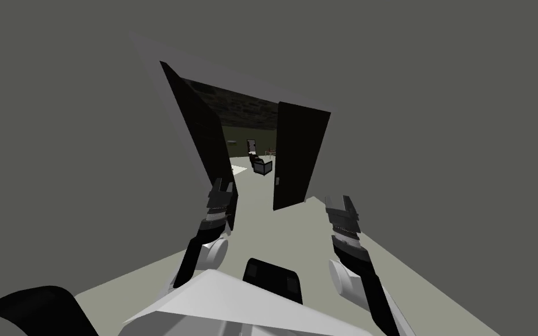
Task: Push the door open
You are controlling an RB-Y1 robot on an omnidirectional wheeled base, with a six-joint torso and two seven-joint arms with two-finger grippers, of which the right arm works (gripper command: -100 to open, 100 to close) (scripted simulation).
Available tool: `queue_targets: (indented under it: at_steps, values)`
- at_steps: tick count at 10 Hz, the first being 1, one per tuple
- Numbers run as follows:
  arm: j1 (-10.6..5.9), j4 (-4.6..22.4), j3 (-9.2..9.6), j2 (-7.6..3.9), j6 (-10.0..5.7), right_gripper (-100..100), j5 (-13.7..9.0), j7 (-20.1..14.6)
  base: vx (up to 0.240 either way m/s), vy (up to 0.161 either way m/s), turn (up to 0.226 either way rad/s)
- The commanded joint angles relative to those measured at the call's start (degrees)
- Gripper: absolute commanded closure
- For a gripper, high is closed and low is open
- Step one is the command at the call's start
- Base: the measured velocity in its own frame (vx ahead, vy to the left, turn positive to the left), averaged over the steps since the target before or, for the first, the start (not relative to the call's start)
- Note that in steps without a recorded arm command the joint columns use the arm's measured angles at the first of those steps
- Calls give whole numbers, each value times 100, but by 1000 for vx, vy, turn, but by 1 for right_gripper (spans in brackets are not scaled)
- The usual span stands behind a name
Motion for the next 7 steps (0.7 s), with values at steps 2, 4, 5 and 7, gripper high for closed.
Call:
queue_targets:
  at_steps: [2, 4, 5, 7]
  values:
    - [-222, 465, 2, -33, -49, -100, -8, 50, 69, -42, 157]
    - [-311, 741, 1, -49, -82, -100, -13, 67, 56, -25, 74]
    - [-406, 910, 0, -64, -116, -100, -18, 84, 82, -34, 152]
    - [-500, 1212, -2, -78, -150, -100, -24, 102, 51, -35, 90]
